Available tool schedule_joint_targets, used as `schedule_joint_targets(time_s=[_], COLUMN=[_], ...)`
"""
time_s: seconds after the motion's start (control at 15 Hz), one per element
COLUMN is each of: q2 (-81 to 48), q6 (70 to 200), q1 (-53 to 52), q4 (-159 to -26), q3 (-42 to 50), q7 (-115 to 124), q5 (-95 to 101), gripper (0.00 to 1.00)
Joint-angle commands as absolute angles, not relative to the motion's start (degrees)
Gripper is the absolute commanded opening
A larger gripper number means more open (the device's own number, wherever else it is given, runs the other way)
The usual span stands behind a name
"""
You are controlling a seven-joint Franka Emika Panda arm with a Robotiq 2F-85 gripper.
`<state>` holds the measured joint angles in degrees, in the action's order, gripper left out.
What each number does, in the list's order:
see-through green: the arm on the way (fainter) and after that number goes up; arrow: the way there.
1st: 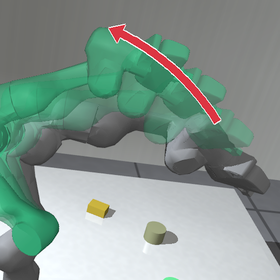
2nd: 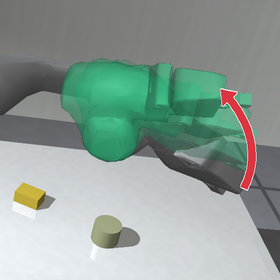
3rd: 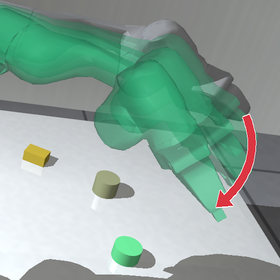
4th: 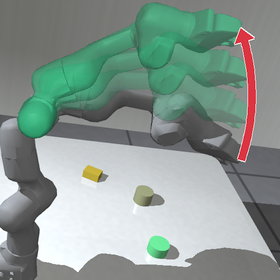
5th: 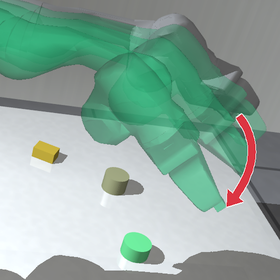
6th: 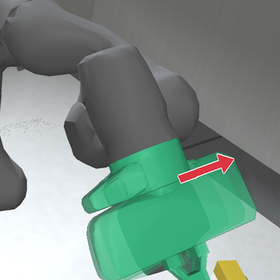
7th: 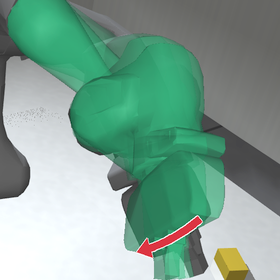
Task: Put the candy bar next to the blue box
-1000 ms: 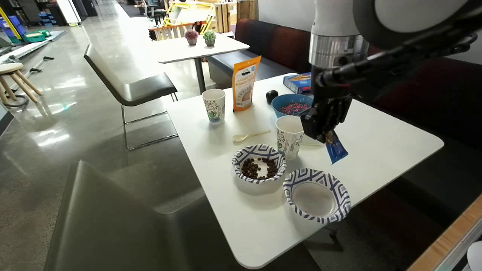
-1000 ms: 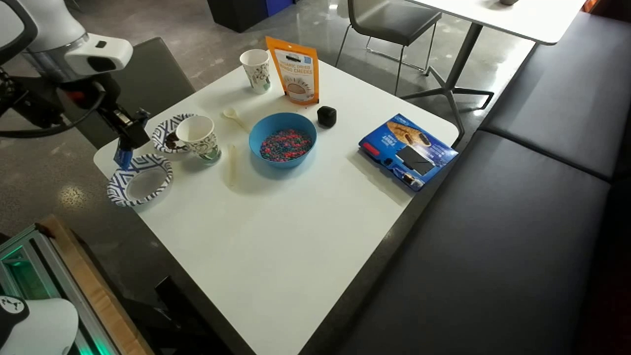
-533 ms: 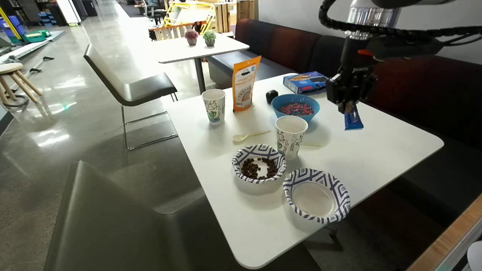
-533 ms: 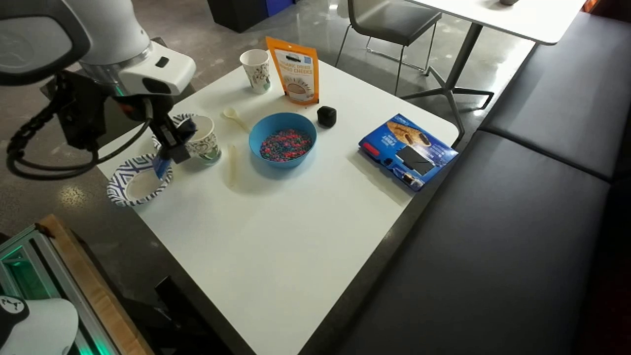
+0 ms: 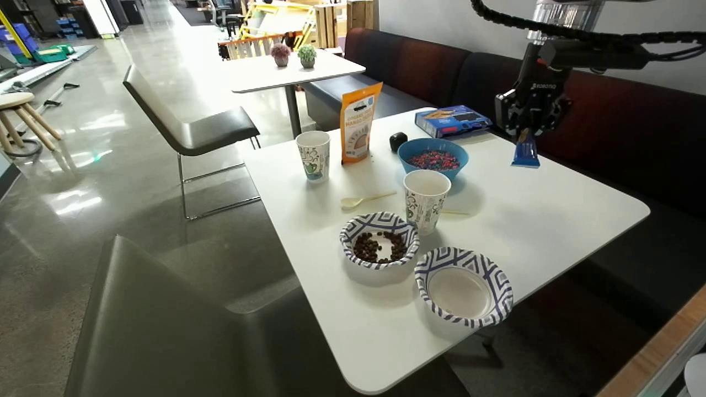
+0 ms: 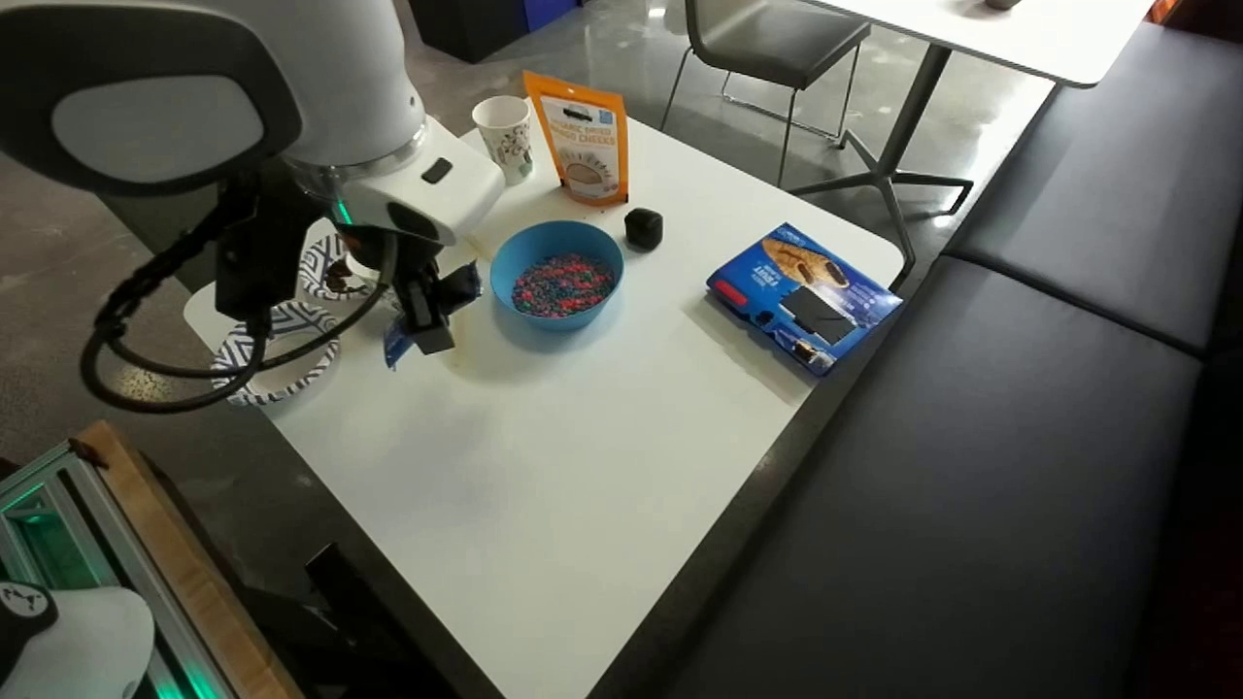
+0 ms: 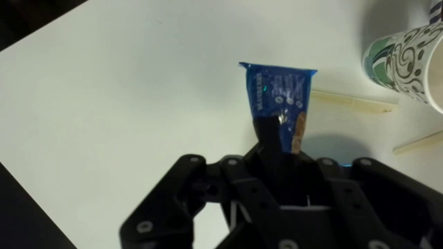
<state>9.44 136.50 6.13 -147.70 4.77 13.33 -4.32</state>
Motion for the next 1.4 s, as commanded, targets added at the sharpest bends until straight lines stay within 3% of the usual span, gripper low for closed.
schedule_joint_targets(time_s=[0.0,0.07,0.13,0.87,1.33], q2=[9.6,9.71,9.71,-14.37,-29.45], q6=[136.4,136.4,136.4,129.33,126.17], q1=[6.1,5.97,5.93,8.15,9.75], q4=[-147.72,-147.73,-147.74,-116.81,-104.36], q3=[4.47,4.32,4.28,7.88,10.85], q7=[13.31,13.31,13.31,16.68,19.6], q5=[-4.33,-4.34,-4.34,-6.86,-6.04], gripper=[0.09,0.09,0.02,0.02,0.02])
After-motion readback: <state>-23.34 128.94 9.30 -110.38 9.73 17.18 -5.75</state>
